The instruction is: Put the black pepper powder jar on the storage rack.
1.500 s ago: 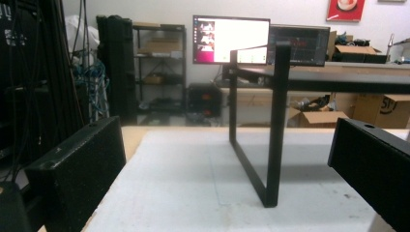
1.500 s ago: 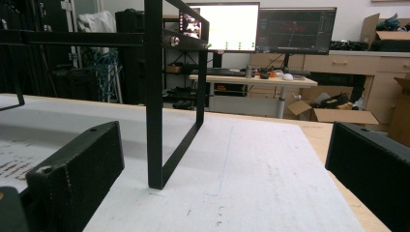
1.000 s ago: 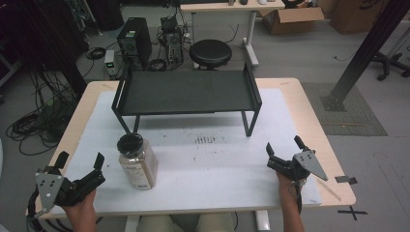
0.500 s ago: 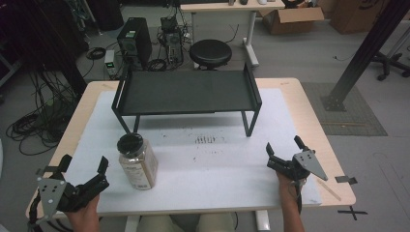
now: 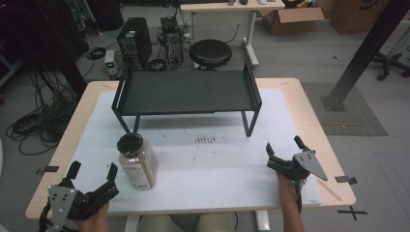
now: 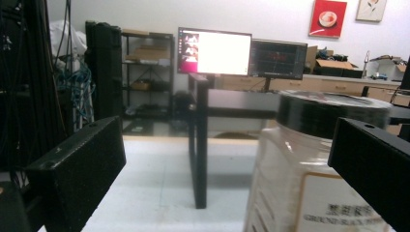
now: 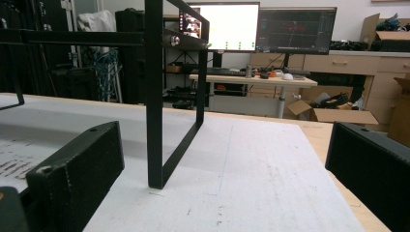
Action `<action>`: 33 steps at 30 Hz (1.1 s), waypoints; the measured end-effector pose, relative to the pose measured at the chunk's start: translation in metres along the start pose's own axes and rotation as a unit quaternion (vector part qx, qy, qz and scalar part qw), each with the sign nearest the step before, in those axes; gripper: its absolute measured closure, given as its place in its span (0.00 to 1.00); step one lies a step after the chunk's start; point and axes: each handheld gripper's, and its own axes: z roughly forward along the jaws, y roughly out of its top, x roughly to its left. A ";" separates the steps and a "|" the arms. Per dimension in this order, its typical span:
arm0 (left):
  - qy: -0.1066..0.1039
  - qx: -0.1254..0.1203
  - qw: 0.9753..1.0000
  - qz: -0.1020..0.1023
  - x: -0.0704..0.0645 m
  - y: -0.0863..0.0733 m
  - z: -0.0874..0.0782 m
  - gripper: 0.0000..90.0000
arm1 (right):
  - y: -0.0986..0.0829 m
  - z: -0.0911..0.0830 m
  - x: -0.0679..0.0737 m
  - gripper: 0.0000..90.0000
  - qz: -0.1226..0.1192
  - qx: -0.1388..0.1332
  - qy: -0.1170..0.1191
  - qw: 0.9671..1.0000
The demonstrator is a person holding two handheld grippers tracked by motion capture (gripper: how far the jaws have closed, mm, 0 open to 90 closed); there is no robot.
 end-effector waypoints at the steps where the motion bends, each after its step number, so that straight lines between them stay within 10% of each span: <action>1: -0.002 0.001 1.000 0.001 -0.003 -0.001 -0.001 0.00 | 0.000 0.000 0.000 0.00 -0.001 0.000 0.000 1.000; 33: 0.008 0.022 1.000 0.018 -0.055 -0.018 0.000 0.00 | 0.000 0.000 0.000 0.00 0.000 -0.001 0.000 1.000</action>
